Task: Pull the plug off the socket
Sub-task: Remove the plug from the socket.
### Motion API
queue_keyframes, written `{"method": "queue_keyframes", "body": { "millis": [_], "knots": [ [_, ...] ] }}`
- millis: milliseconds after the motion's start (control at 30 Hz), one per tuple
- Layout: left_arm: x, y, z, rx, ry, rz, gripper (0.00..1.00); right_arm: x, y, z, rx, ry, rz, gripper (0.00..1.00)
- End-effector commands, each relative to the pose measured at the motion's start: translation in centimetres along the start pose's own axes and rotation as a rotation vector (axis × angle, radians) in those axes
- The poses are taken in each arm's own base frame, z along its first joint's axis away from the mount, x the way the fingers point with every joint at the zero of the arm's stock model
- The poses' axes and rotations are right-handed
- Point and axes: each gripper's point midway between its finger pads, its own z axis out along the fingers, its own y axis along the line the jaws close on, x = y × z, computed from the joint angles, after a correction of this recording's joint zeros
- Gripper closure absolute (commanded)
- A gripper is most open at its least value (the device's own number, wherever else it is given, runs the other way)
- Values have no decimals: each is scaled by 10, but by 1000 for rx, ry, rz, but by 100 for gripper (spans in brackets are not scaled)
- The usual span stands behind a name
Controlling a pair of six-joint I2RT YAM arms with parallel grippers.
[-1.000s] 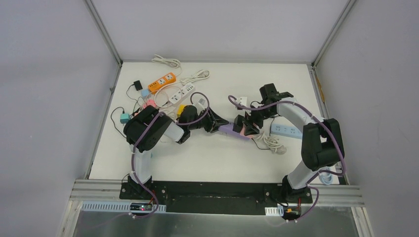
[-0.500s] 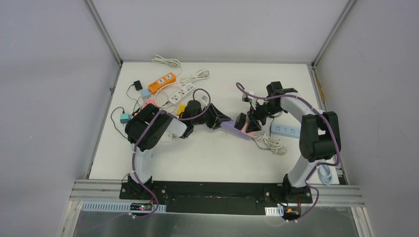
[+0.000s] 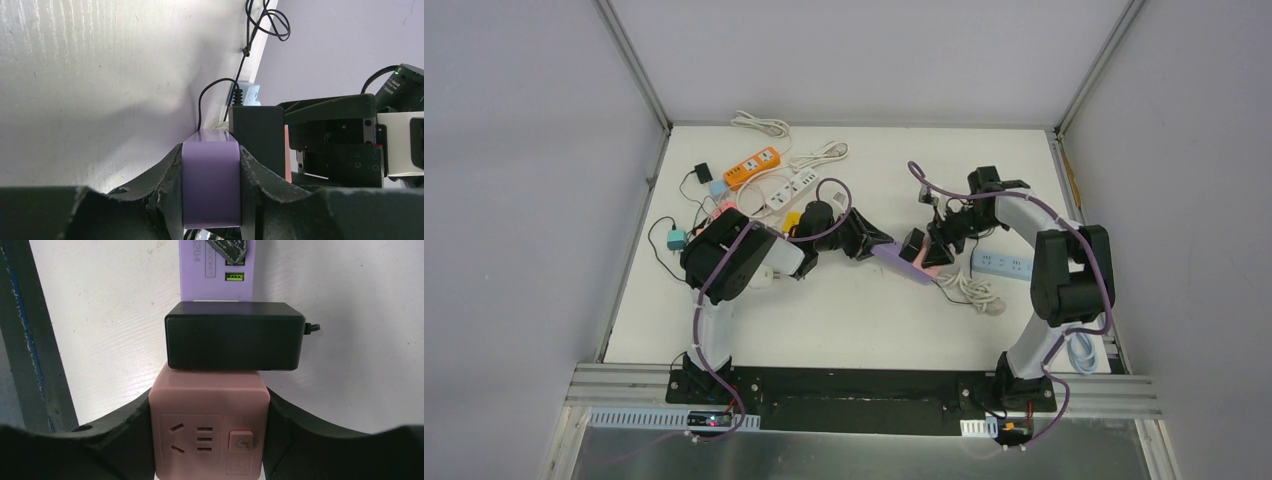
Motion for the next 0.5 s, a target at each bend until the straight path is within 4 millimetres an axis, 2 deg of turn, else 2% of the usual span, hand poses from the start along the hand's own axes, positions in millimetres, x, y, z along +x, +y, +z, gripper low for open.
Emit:
{"method": "queue_keyframes", "body": {
  "millis": [0, 167, 467],
  "knots": [
    [4, -4, 8, 14, 31, 60, 100, 14, 17, 19, -24, 75, -35, 100],
    [5, -3, 9, 6, 40, 58, 100, 20, 23, 26, 21, 139, -115, 100],
    [6, 2, 7, -20, 42, 60, 100, 13, 25, 20, -7, 85, -71, 100]
  ]
}}
